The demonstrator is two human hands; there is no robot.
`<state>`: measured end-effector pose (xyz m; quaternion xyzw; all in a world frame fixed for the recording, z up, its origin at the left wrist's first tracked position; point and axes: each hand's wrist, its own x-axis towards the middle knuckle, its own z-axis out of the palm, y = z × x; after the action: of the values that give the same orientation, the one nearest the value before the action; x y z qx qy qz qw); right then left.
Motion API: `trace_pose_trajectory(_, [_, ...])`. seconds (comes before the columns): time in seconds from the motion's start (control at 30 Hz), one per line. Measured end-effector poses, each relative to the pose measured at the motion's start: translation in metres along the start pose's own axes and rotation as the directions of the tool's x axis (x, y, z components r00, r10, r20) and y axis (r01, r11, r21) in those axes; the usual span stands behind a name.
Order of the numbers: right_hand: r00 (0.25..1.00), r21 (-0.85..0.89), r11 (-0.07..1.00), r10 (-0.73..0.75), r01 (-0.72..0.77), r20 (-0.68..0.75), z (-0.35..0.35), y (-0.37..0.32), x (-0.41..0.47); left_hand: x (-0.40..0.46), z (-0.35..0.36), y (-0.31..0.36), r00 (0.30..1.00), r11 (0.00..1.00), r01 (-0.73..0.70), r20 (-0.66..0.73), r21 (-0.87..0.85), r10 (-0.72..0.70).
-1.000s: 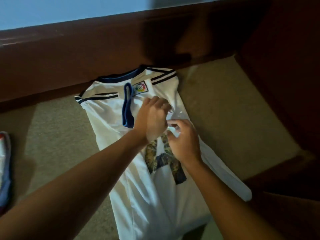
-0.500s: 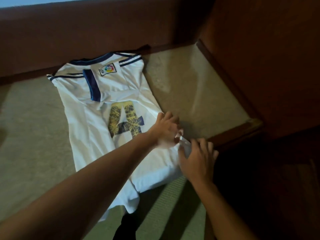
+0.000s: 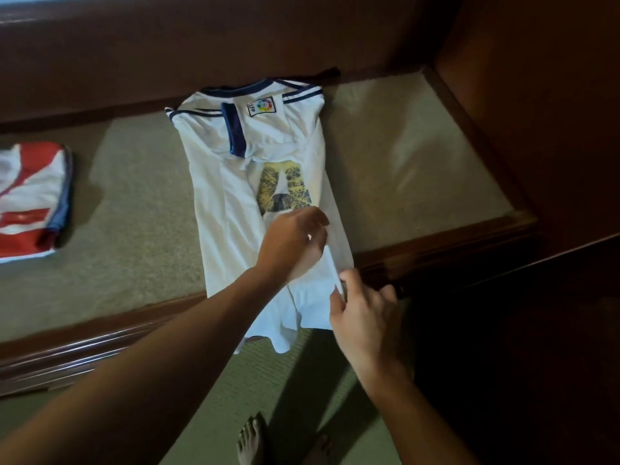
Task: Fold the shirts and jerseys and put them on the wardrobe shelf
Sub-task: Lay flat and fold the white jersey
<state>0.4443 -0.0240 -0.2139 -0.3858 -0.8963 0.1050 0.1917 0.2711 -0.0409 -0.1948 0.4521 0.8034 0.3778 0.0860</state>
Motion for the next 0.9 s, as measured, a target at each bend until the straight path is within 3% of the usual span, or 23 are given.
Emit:
trace_pose_trajectory(0.1, [0.998, 0.043, 0.998, -0.054, 0.053, 0.039, 0.009, -0.021, -0.021, -0.017, -0.011, -0.002, 0.975, 0.974, 0.186, -0.094, -0.13, -0.199])
trace_pose_trajectory(0.17, [0.995, 0.058, 0.997, -0.052, 0.047, 0.086, 0.019, -0.025, -0.032, -0.02, -0.008, -0.008, 0.92, 0.897, 0.381, -0.006, -0.225, -0.392])
trace_pose_trajectory(0.27, [0.982, 0.016, 0.999, -0.038, 0.036, 0.185, 0.033, -0.022, -0.042, -0.006, 0.001, -0.023, 0.709, 0.547, 0.676, 0.233, -0.494, -0.666])
trace_pose_trajectory(0.33, [0.977, 0.007, 1.0, -0.014, 0.012, 0.212, 0.038, -0.016, -0.041, 0.015, 0.002, -0.034, 0.627, 0.371, 0.707, 0.292, -0.602, -0.722])
trace_pose_trajectory(0.43, [0.991, 0.093, 0.995, 0.035, -0.047, 0.127, 0.041, -0.008, -0.028, 0.05, -0.001, -0.039, 0.569, 0.217, 0.727, 0.394, -0.651, -0.722])
trace_pose_trajectory(0.53, [0.999, 0.165, 0.985, 0.047, -0.05, 0.017, 0.045, -0.004, 0.0, 0.083, 0.001, -0.049, 0.557, 0.1, 0.692, 0.44, -0.715, -0.705])
trace_pose_trajectory(0.63, [1.0, 0.15, 0.988, 0.017, -0.02, 0.025, 0.055, 0.0, 0.037, 0.114, 0.002, -0.06, 0.541, 0.001, 0.637, 0.447, -0.771, -0.712])
trace_pose_trajectory(0.77, [0.981, 0.089, 0.995, -0.054, 0.038, 0.186, 0.063, -0.007, 0.075, 0.139, 0.001, -0.067, 0.469, -0.053, 0.656, 0.461, -0.753, -0.753])
trace_pose_trajectory(0.83, [0.968, 0.059, 0.995, -0.088, 0.076, 0.235, 0.066, -0.011, 0.088, 0.147, -0.001, -0.072, 0.455, 0.013, 0.706, 0.439, -0.708, -0.774])
trace_pose_trajectory(0.9, [0.96, 0.019, 0.995, -0.099, 0.097, 0.262, 0.067, -0.012, 0.096, 0.155, -0.003, -0.08, 0.524, 0.142, 0.657, 0.312, -0.741, -0.793])
